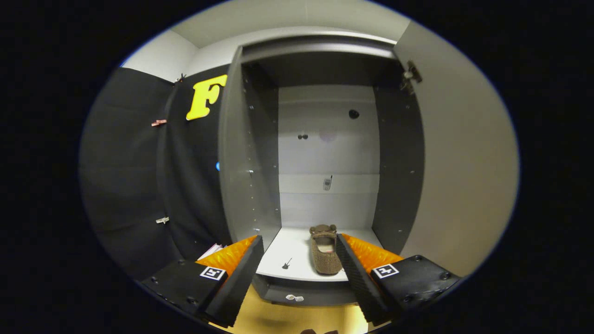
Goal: Open the shoe cabinet door, grab the shoes and put them into the shoe cabinet, then close the shoe cabinet door.
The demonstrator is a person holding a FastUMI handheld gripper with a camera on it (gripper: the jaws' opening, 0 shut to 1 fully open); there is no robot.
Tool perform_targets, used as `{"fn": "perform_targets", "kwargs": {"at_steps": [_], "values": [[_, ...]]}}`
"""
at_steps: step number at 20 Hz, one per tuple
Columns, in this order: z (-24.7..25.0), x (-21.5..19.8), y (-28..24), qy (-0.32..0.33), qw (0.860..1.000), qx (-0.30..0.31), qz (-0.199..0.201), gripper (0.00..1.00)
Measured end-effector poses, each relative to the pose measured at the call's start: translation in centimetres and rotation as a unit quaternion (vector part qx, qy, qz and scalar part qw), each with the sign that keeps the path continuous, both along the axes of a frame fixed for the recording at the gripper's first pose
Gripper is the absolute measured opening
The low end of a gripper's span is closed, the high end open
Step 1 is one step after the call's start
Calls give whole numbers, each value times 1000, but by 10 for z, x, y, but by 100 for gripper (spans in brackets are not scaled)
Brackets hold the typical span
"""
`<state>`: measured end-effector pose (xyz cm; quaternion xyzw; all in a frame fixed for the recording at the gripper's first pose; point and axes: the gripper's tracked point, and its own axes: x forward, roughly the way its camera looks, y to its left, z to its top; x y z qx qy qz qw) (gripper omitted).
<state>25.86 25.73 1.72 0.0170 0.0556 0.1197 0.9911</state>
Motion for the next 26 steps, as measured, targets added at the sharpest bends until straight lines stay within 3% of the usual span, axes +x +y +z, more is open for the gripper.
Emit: {"fn": "perform_targets", "kwargs": {"at_steps": [8, 15, 21, 26], "values": [[59, -113, -53, -57, 998, 32, -20, 97], [78, -196, -129, -82, 995, 4, -51, 97], [61, -233, -208, -69, 992, 17, -103, 97], [45, -230, -290, -56, 983, -5, -175, 98]]}}
